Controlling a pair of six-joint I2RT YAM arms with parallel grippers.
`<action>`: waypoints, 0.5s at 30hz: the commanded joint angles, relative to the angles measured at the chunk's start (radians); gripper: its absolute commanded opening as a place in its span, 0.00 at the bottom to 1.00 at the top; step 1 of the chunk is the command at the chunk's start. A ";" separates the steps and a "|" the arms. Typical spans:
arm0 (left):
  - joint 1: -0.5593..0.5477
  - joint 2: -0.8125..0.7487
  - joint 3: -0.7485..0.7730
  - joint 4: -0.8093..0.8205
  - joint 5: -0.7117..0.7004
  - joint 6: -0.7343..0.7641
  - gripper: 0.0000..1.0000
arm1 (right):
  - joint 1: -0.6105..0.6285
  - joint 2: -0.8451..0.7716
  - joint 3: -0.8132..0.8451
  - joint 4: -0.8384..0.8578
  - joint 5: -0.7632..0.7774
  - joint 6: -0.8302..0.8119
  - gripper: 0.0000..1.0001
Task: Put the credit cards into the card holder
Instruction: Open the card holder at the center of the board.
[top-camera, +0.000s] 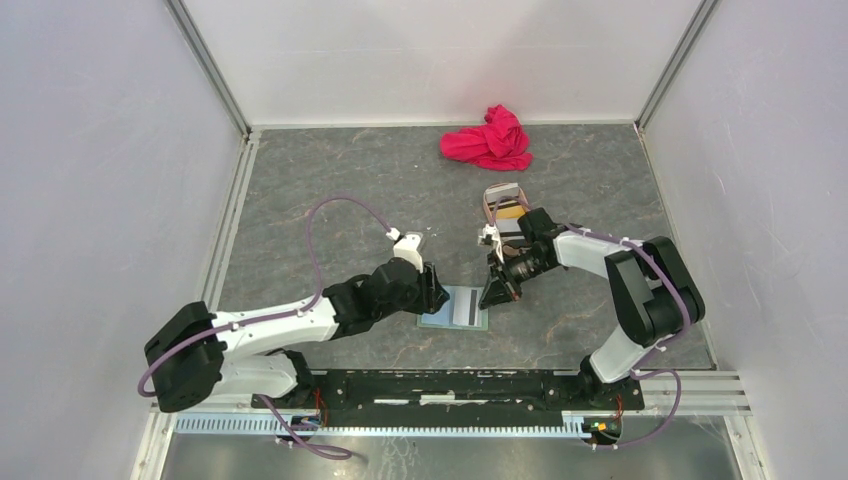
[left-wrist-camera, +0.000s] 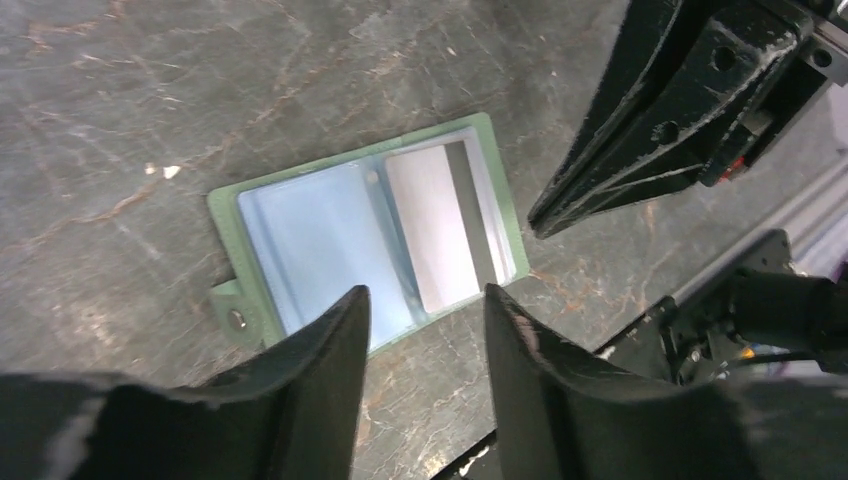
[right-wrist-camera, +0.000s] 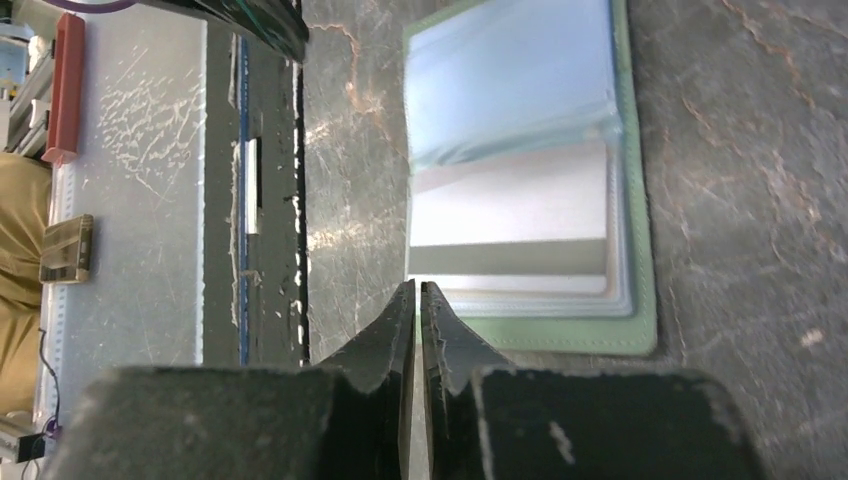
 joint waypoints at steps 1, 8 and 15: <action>0.040 0.031 -0.065 0.247 0.160 -0.001 0.45 | 0.053 0.031 0.067 0.050 -0.025 0.058 0.09; 0.059 0.170 -0.039 0.235 0.168 -0.023 0.37 | 0.095 0.113 0.084 0.141 0.128 0.190 0.06; 0.086 0.108 -0.095 0.244 0.129 -0.036 0.37 | 0.095 0.143 0.076 0.136 0.264 0.198 0.07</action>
